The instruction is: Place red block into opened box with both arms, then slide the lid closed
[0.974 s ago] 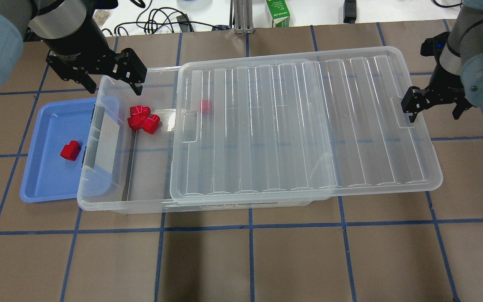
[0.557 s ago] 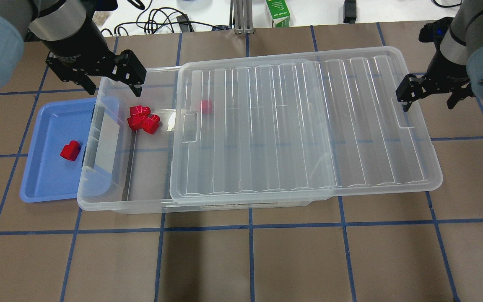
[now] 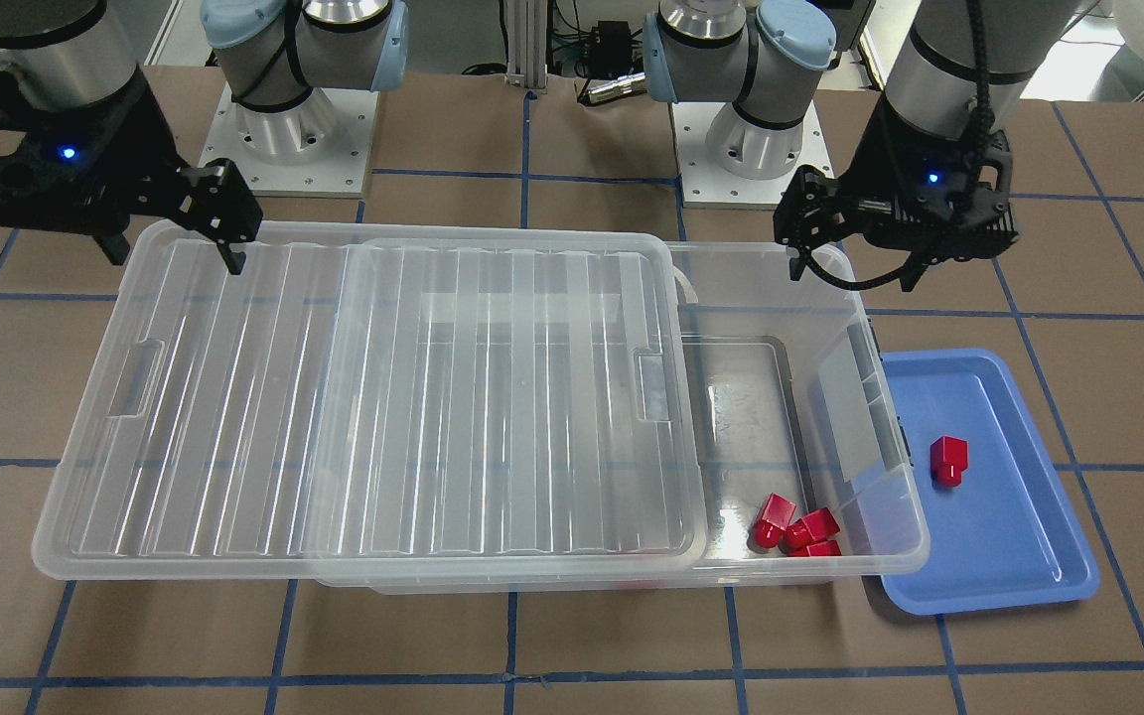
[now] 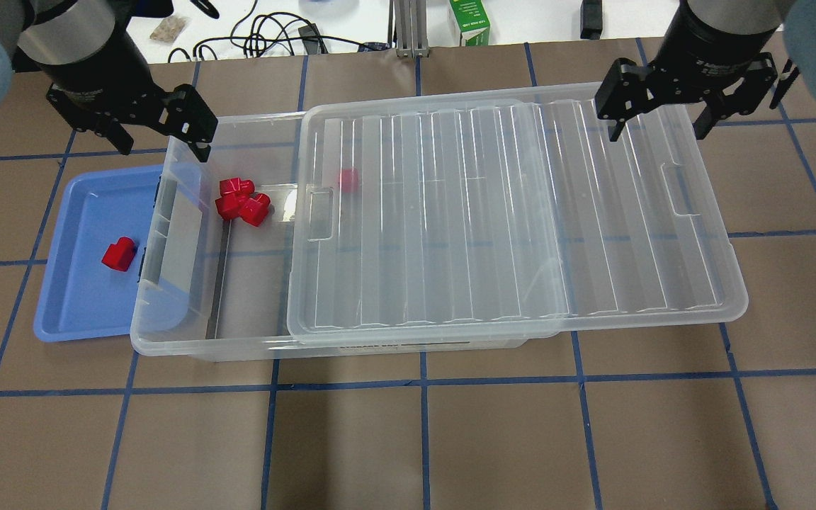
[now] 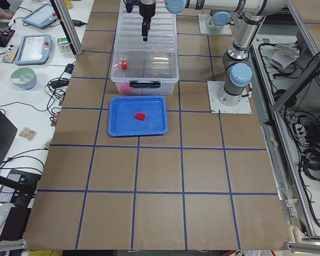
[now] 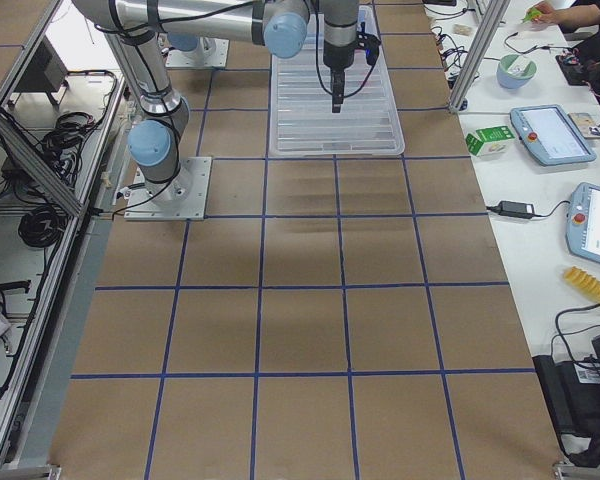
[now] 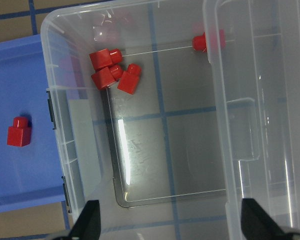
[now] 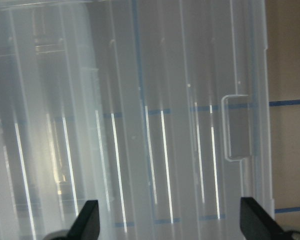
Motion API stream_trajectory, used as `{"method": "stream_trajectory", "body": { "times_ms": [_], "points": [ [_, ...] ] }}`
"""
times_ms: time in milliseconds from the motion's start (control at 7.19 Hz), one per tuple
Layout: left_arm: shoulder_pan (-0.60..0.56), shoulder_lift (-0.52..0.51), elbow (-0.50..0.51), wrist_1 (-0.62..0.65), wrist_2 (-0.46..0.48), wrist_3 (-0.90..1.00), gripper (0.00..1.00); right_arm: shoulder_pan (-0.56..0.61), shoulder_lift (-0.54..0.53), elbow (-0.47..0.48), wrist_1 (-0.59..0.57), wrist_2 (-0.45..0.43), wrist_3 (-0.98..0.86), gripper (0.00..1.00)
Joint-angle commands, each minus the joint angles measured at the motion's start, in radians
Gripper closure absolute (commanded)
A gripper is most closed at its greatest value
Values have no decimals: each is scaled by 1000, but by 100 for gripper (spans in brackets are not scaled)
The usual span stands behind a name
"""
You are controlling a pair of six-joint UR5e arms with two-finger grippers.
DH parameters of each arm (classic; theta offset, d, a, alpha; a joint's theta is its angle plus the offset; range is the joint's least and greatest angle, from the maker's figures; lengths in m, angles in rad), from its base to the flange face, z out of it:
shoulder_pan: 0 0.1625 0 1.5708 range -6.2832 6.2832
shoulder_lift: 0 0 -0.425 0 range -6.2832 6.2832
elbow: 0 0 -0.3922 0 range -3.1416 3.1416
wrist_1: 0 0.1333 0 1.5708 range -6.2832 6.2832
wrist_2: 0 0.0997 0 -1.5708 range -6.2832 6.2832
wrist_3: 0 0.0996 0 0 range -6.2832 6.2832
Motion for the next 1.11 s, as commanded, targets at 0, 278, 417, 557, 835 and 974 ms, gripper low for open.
{"method": "stream_trajectory", "body": {
  "times_ms": [0, 278, 417, 557, 835, 974],
  "points": [
    [160, -75, -3, 40, 19, 114, 0, 55, -3, -4, 9, 50, 36, 0],
    [299, -165, -29, 93, 20, 308, 0, 54, -6, -2, 7, 52, 25, 0],
    [341, -210, -61, 179, 19, 379, 0, 54, -4, -2, 5, 52, 25, 0],
    [367, -251, -92, 259, 20, 471, 0, 49, -6, -4, 7, 49, 23, 0],
    [424, -328, -124, 365, 11, 511, 0, 37, 2, -19, 5, 44, 23, 0],
    [426, -360, -167, 396, -95, 511, 0, 34, 5, -31, 7, 44, 23, 0]
  ]
}}
